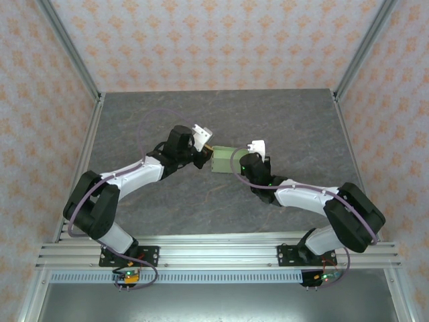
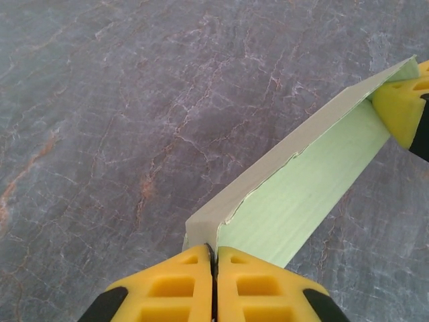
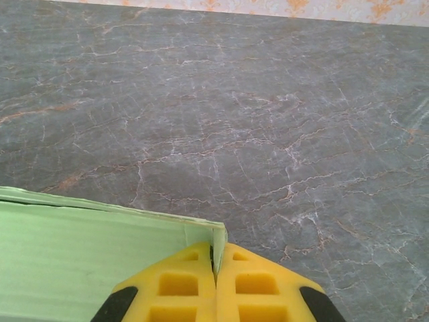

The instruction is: Fold the paper box

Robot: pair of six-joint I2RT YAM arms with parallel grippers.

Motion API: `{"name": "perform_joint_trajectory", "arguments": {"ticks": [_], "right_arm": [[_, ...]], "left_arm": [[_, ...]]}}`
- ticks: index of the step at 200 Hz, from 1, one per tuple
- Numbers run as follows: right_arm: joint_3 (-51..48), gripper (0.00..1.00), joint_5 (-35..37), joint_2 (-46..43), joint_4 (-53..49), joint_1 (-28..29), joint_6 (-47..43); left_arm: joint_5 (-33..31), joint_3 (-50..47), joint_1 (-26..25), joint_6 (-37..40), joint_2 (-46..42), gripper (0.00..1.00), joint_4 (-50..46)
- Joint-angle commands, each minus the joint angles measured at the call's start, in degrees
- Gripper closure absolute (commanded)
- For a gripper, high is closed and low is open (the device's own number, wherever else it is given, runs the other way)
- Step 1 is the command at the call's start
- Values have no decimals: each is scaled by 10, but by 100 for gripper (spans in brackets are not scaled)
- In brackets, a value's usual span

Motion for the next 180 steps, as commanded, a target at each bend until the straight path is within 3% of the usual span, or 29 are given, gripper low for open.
{"name": "perform_joint_trajectory", "arguments": {"ticks": [1, 69, 180], "right_arm": [[10, 100, -6, 16, -55, 4, -1], [20, 100, 13, 38, -58, 13, 4], [42, 100, 39, 67, -69, 34, 19]], "left_arm": [[51, 27, -7, -19, 5, 93, -16], [87, 62, -9, -104, 14, 93, -39], [21, 45, -43, -255, 26, 93, 11]]}}
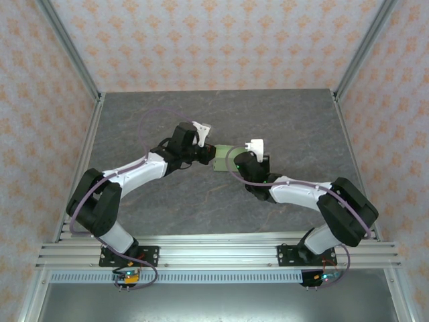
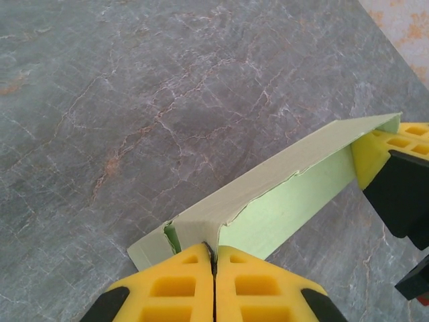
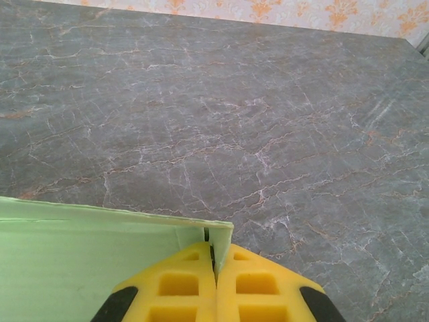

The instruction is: Fold the paper box

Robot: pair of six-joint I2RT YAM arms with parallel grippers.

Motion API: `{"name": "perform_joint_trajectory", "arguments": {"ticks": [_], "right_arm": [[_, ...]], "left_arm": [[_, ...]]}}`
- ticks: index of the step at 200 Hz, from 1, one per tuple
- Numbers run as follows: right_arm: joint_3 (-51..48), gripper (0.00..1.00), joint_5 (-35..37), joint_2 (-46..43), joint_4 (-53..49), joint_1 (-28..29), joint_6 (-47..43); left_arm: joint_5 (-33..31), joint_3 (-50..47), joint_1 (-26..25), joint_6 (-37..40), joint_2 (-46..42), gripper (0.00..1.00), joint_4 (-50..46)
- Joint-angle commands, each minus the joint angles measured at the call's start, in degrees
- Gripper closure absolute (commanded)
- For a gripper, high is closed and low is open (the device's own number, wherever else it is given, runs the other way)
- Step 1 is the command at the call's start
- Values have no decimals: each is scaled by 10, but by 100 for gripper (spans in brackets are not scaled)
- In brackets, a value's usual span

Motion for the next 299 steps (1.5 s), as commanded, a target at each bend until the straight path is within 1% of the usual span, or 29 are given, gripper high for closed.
{"name": "perform_joint_trajectory", "arguments": {"ticks": [1, 10, 28, 48, 58, 99, 107, 119, 131, 139, 140, 147, 149, 162, 169, 180, 182, 191, 195, 202, 211, 215, 227, 232, 237, 251, 270, 282, 299], "right_arm": [[9, 100, -36, 26, -45, 21, 5], [10, 100, -35, 28, -45, 23, 7], [10, 100, -33, 30, -44, 24, 15], [9, 100, -34, 30, -45, 25, 23], [7, 100, -33, 29, -45, 25, 28], [-10, 100, -32, 17, -26, 25, 54], [-15, 95, -33, 13, -18, 25, 59], [-15, 84, -34, 3, -20, 25, 69], [-12, 80, -42, -13, -29, 25, 73], [-13, 75, -47, -26, -30, 25, 81], [-14, 73, -49, -31, -31, 25, 83], [-16, 67, -52, -42, -33, 25, 91], [-17, 64, -52, -48, -35, 25, 98], [-23, 57, -53, -69, -45, 25, 126], [-26, 51, -51, -85, -59, 25, 156], [-21, 43, -41, -108, -117, 24, 228], [-17, 40, -36, -114, -151, 24, 258], [2, 32, -31, -137, -241, 19, 373], [7, 31, -41, -149, -264, 16, 407], [10, 28, -64, -169, -283, 13, 431], [17, 21, -80, -192, -316, 13, 469], [25, 18, -83, -200, -331, 13, 505], [57, 10, -90, -208, -433, 9, 628], [71, 8, -102, -207, -472, 5, 677], [82, 7, -124, -206, -492, -1, 706], [85, 3, -194, -207, -463, -18, 737], [80, 1, -259, -204, -399, -29, 828], [85, 1, -278, -196, -350, -33, 852], [113, 1, -286, -182, -343, -48, 872]], "left_arm": [[30, 4, -27, -54, 12, 93, 55], [29, 2, -27, -66, 16, 93, 57], [2, -5, -30, -73, 25, 92, 52], [-8, -33, -33, -71, 37, 93, 88], [-18, -45, -36, -57, 40, 93, 100], [-117, -97, -63, 27, 34, 93, 117], [-131, -103, -66, 37, 40, 93, 120], [-139, -107, -67, 38, 50, 93, 126], [-143, -109, -67, 34, 60, 93, 132], [-147, -108, -67, 31, 65, 93, 133], [-148, -108, -67, 30, 65, 93, 133], [-156, -107, -67, 28, 69, 94, 131], [-157, -106, -67, 27, 69, 94, 132], [-167, -104, -67, 25, 72, 94, 133], [-173, -102, -68, 24, 74, 94, 130], [-178, -98, -68, 23, 76, 94, 123], [-180, -96, -68, 22, 77, 94, 121], [-185, -93, -67, 21, 79, 94, 114], [-187, -92, -68, 20, 80, 94, 111], [-188, -92, -68, 18, 81, 94, 111], [-190, -93, -68, 13, 82, 94, 113], [-191, -93, -68, 10, 83, 94, 115], [-190, -92, -68, 5, 88, 94, 119], [-190, -90, -68, 1, 90, 94, 119], [-190, -88, -68, 0, 92, 94, 117], [-186, -86, -68, -5, 97, 94, 119], [-184, -85, -68, -8, 98, 94, 119], [-183, -84, -68, -8, 98, 94, 118], [-183, -83, -68, -10, 99, 94, 118]]}}
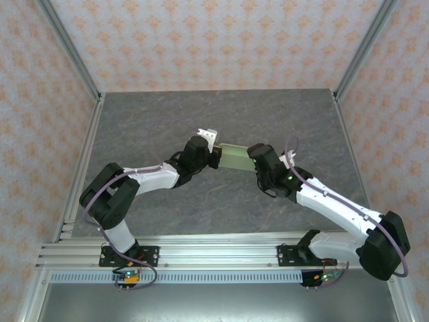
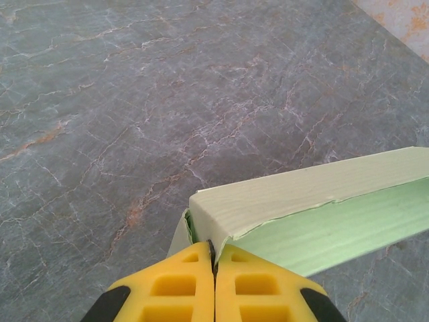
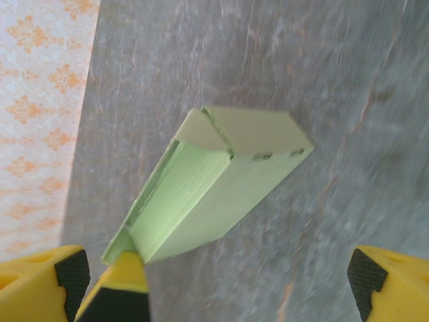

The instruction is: Fold the paper box

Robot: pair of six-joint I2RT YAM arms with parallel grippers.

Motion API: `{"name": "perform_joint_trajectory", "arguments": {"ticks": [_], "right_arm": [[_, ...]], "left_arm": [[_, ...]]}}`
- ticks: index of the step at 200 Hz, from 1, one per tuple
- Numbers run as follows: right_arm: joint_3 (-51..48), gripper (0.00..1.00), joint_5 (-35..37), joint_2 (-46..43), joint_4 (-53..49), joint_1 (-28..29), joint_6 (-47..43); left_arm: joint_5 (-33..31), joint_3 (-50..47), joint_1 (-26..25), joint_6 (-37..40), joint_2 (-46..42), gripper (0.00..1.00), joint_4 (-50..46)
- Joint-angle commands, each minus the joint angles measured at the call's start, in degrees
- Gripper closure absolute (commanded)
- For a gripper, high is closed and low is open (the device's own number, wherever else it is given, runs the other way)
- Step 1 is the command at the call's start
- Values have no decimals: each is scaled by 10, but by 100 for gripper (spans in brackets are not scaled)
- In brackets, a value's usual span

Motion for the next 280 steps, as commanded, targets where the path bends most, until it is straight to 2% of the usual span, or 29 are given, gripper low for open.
{"name": "perform_joint_trajectory", "arguments": {"ticks": [1, 30, 51, 68, 87, 107, 123, 144, 167, 184, 199, 224, 250, 280], "right_arm": [[37, 0, -54, 15, 25, -17, 105], [52, 5, -79, 74, 64, -48, 134], [46, 10, -135, 129, 131, -54, 179], [31, 22, -151, 157, 183, -54, 209], [31, 30, -121, 168, 174, -55, 201], [24, 51, -87, 171, 152, -56, 193], [14, 63, -75, 179, 151, -56, 189], [10, 64, -75, 197, 146, -56, 184], [4, 64, -70, 215, 149, -56, 175], [-4, 64, -73, 224, 155, -56, 173], [-11, 63, -77, 227, 163, -56, 170], [-13, 61, -81, 229, 159, -56, 161], [-18, 60, -85, 224, 158, -56, 156], [-21, 60, -74, 208, 157, -56, 150]], "left_arm": [[-8, -16, -4, -13, 37, 94, -96], [-1, -15, -5, -17, 40, 93, -94], [0, -15, -4, -18, 39, 93, -92], [3, -16, -5, -17, 36, 93, -89], [8, -19, -4, -16, 32, 92, -84], [27, -25, -4, -12, 20, 89, -73], [48, -46, -4, -11, -5, 80, -36], [81, -72, -4, -6, -51, 67, -2], [115, -90, -3, -5, -109, 60, 17], [115, -84, 3, -27, -144, 55, 9], [81, -59, 11, -44, -152, 44, -21], [67, 1, 32, -36, -104, 43, -75], [49, 13, 43, -55, -45, 44, -44], [100, -17, 41, -62, 8, 48, 20]]}}
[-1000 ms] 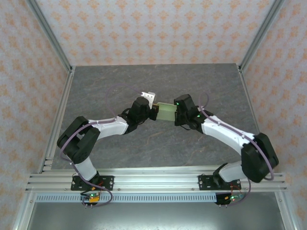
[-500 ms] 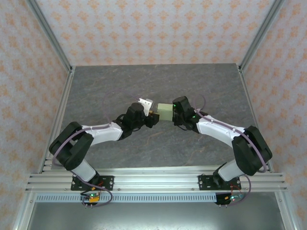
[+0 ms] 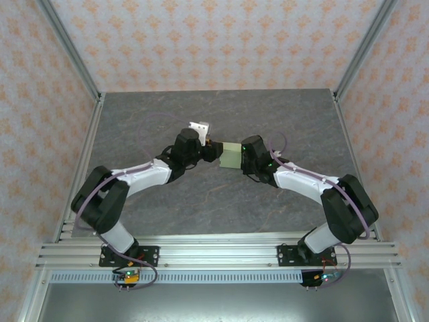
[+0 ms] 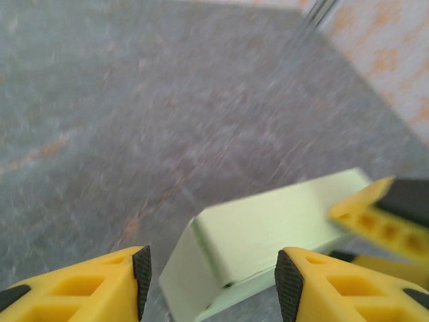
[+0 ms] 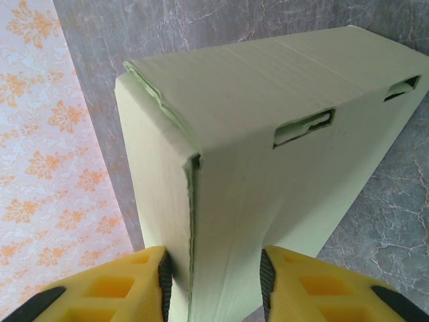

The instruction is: Fold the paper box

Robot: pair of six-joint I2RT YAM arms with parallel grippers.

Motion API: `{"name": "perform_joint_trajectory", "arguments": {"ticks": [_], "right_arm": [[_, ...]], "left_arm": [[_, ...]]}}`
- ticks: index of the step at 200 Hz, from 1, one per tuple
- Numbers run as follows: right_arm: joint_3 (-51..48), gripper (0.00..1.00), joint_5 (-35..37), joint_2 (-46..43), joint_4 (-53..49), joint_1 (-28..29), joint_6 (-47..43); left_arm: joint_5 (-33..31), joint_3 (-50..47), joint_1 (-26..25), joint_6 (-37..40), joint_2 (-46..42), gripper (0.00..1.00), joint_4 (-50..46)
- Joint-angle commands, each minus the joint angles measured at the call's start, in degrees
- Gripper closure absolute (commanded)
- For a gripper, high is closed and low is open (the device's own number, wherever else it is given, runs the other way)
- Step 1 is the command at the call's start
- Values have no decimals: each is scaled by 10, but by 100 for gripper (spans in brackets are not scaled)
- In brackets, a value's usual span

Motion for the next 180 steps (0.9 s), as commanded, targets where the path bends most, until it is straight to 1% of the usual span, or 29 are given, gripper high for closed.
{"name": "perform_joint_trajectory", "arguments": {"ticks": [1, 17, 39, 51, 68, 83, 96, 113, 132, 146, 164, 180], "right_arm": [[-28, 60, 7, 4, -77, -1, -13], [-20, 60, 15, -4, -88, -2, -19], [-3, 59, 12, -17, -95, -2, -29], [7, 58, 11, -28, -103, -4, -39], [21, 57, 16, -45, -114, -9, -67], [35, 57, 25, -52, -136, -11, -89], [39, 57, 28, -50, -150, -12, -99], [30, 57, 24, -44, -147, -12, -96], [8, 57, 12, -41, -129, -13, -80], [-2, 57, 8, -48, -124, -14, -73], [7, 53, 8, -61, -136, -17, -79], [17, 50, 10, -78, -153, -23, -83]], "left_arm": [[25, -28, -3, -13, 35, 48, 47], [29, -43, -7, -1, 58, 49, 44], [8, -64, -9, 3, 77, 50, 38], [-5, -69, -8, 0, 81, 51, 27], [-4, -73, -6, -2, 73, 51, 28], [2, -75, 3, -26, 46, 50, 32], [12, -75, 17, -72, 13, 50, 51], [7, -49, 20, -107, -22, 46, 45], [23, 3, 19, -114, -30, 46, 19], [22, 31, 20, -112, -30, 45, 6], [16, 53, 16, -113, -16, 44, 9], [28, 71, 10, -115, 15, 44, 7]]}}
